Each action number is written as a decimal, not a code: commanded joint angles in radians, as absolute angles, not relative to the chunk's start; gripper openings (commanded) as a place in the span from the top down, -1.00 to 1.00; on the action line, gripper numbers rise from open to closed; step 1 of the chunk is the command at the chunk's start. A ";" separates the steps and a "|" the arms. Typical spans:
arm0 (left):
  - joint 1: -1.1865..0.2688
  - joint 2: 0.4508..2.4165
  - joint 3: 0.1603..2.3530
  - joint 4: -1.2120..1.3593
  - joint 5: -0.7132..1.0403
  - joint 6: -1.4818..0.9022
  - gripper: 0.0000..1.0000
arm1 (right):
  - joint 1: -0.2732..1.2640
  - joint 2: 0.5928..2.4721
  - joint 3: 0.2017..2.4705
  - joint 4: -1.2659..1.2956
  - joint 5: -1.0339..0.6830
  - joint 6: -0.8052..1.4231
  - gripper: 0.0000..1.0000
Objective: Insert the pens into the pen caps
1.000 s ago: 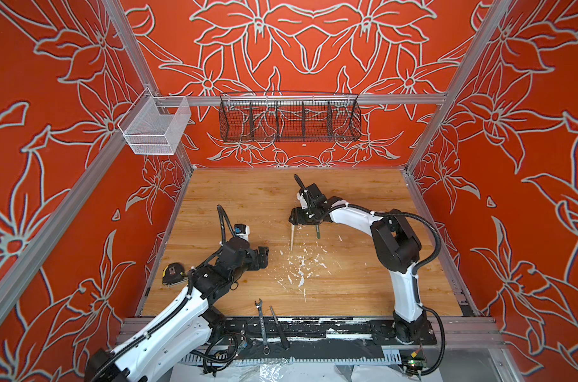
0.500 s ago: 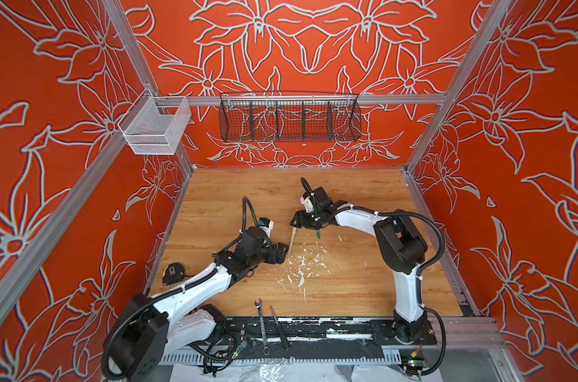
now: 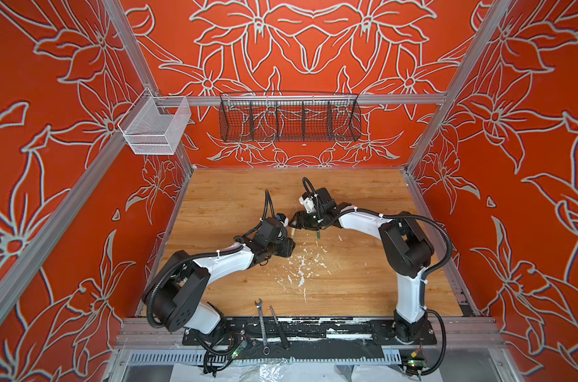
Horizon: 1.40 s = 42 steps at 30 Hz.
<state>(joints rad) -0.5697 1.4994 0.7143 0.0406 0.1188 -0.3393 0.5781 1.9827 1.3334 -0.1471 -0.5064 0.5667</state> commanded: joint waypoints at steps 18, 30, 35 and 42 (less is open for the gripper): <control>-0.581 1.650 0.752 0.135 0.139 -0.381 1.00 | 0.563 1.927 1.337 -0.145 -0.504 0.573 -0.35; -0.581 1.421 0.738 0.000 -0.054 -0.368 -0.36 | 0.501 1.668 1.238 -0.258 -0.265 0.439 -0.38; -0.554 1.110 0.707 -0.186 -0.355 -0.281 -0.73 | 0.384 1.461 1.084 -0.301 -0.061 0.345 -0.43; -0.303 0.825 0.501 -0.042 -0.626 -0.050 -0.94 | 0.193 1.200 0.751 -0.125 0.332 0.159 -0.55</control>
